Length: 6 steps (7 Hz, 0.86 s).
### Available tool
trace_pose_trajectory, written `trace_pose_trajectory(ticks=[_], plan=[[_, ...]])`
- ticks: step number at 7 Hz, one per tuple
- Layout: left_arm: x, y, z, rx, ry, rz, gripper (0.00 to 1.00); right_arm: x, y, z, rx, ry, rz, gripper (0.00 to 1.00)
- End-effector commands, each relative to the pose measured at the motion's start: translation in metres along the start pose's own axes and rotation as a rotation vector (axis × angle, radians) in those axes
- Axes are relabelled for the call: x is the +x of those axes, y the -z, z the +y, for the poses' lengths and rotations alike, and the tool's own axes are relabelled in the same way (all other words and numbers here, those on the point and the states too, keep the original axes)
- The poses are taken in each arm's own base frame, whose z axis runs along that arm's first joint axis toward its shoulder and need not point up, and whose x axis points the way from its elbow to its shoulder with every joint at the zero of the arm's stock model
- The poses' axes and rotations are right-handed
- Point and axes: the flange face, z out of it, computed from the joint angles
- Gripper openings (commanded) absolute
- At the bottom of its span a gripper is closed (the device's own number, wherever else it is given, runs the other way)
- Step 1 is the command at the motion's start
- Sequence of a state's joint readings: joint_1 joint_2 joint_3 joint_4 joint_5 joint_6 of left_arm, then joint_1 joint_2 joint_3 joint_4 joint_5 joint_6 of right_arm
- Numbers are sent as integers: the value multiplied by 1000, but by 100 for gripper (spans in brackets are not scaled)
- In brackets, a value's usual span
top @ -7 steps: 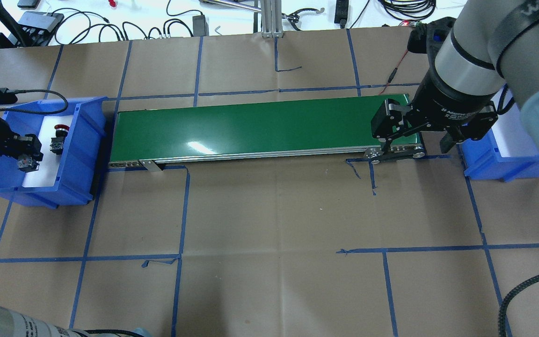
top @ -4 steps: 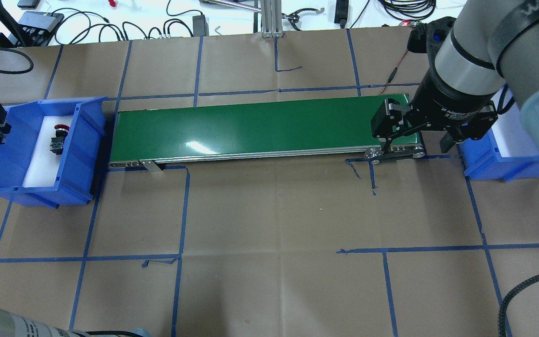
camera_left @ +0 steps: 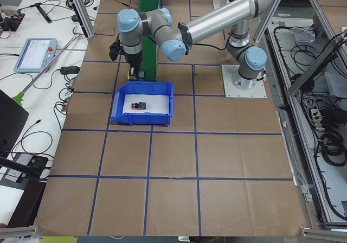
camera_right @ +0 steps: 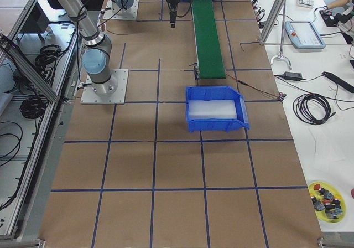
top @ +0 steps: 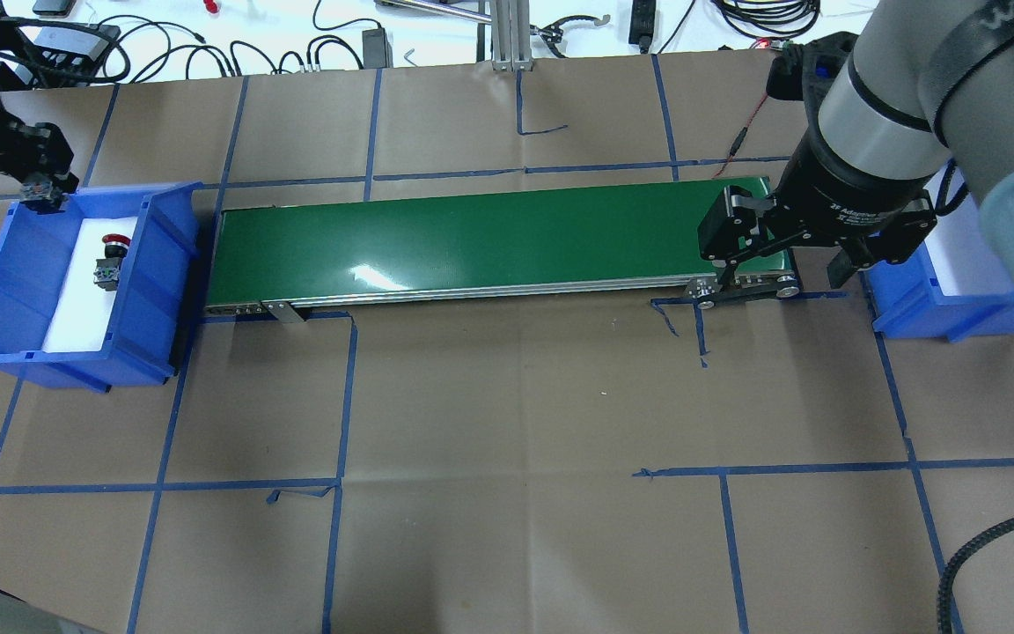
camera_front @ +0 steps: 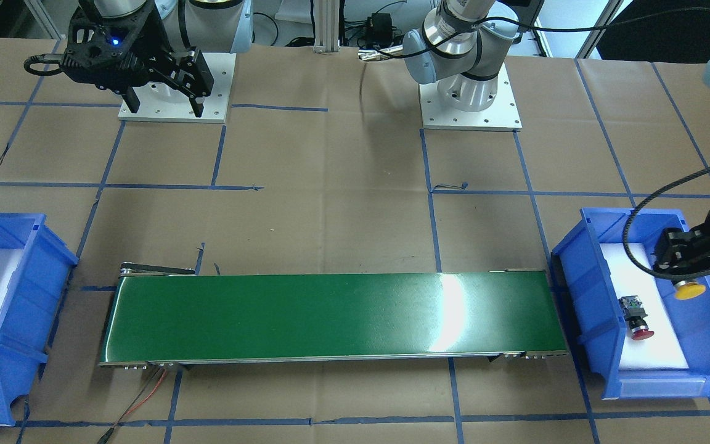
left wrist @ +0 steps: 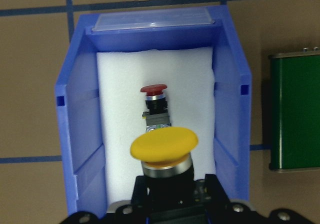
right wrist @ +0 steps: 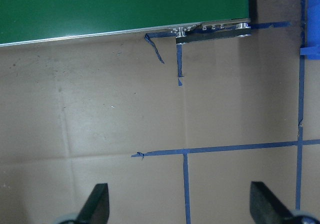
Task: Transport two buttons from left to right
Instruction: 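Lift the yellow button and carry it over the conveyor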
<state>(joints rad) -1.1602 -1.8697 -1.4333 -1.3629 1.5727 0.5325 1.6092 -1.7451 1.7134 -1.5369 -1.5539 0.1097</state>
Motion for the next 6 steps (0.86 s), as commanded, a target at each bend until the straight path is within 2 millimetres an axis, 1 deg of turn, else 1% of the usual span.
trace_pose_trajectory(ticks=[1, 2, 3, 5, 6], plan=[[96, -5, -20, -11, 43, 7, 14, 0, -1, 0, -7, -1, 2, 100], [131, -24, -26, -42, 31, 21, 14, 0, -2, 0, -7, -1, 4, 100], [148, -46, -27, -82, 43, 30, 14, 0, -2, 1, -5, -1, 2, 100], [158, -98, -22, -112, 37, 39, 14, 0, -2, 1, -5, -1, 2, 100], [161, -115, -16, -115, 34, 40, 14, 0, -2, 1, -7, -1, 2, 100]])
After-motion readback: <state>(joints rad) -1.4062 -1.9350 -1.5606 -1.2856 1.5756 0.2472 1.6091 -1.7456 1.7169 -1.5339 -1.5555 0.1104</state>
